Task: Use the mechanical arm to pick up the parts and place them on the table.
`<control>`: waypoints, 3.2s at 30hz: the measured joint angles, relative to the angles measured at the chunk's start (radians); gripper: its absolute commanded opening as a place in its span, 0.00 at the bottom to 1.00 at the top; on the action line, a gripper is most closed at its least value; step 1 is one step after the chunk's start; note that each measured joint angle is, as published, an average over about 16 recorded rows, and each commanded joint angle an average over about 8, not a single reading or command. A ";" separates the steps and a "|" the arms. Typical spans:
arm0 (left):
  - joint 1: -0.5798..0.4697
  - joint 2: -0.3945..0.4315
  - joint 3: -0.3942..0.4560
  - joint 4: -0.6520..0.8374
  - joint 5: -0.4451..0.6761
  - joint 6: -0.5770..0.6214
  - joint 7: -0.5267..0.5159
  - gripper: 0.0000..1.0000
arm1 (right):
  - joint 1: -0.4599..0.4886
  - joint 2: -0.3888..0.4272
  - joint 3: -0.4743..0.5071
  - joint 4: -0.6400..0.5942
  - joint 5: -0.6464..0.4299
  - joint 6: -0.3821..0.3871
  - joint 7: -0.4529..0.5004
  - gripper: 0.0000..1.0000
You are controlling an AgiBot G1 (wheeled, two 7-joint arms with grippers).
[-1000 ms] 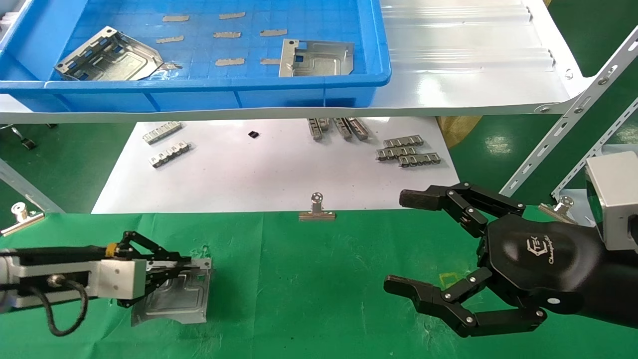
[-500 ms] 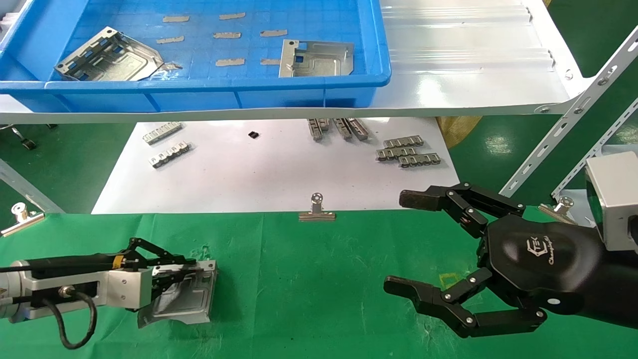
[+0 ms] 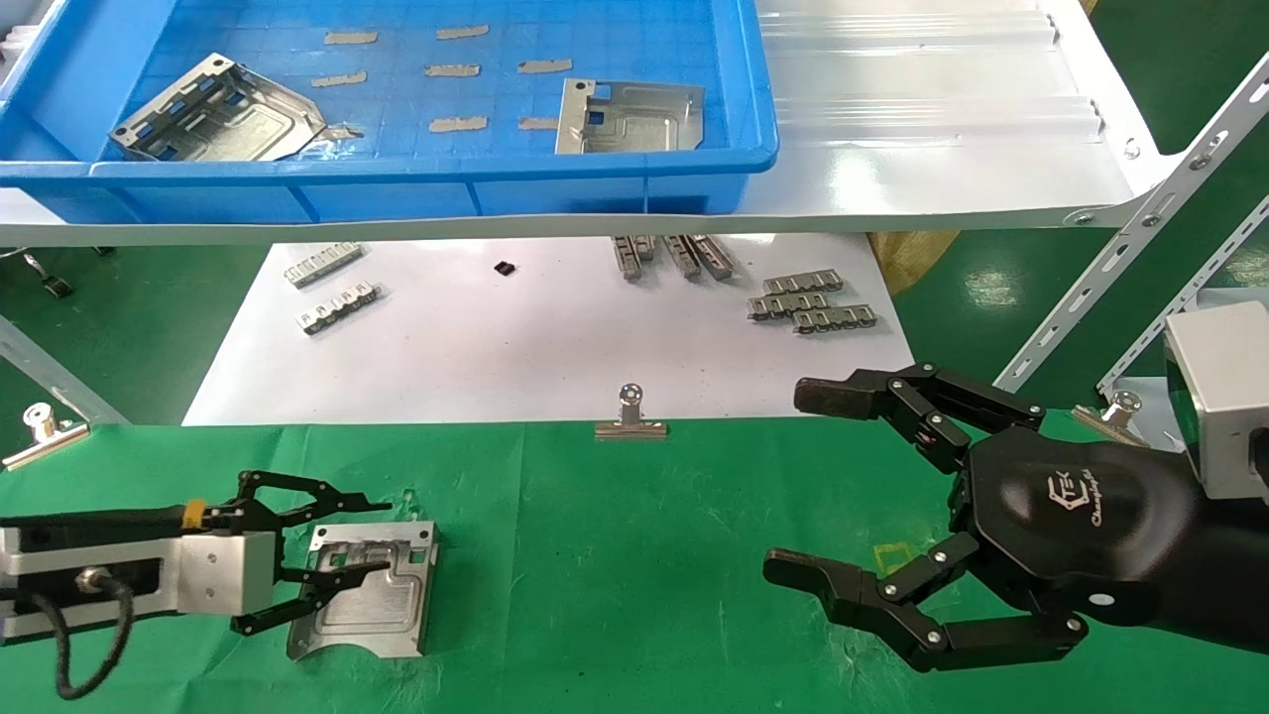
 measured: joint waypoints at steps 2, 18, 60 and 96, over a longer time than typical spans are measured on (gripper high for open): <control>0.007 0.002 -0.003 0.027 -0.037 0.033 -0.020 1.00 | 0.000 0.000 0.000 0.000 0.000 0.000 0.000 1.00; 0.080 0.037 -0.035 0.179 -0.238 0.184 -0.129 1.00 | 0.000 0.000 0.000 0.000 0.000 0.000 0.000 1.00; 0.188 0.072 -0.458 -0.093 -0.211 0.356 -0.549 1.00 | 0.000 0.000 0.000 0.000 0.000 0.000 0.000 1.00; 0.247 0.091 -0.680 -0.232 -0.200 0.449 -0.766 1.00 | -0.001 0.000 0.000 -0.001 0.000 0.000 0.000 1.00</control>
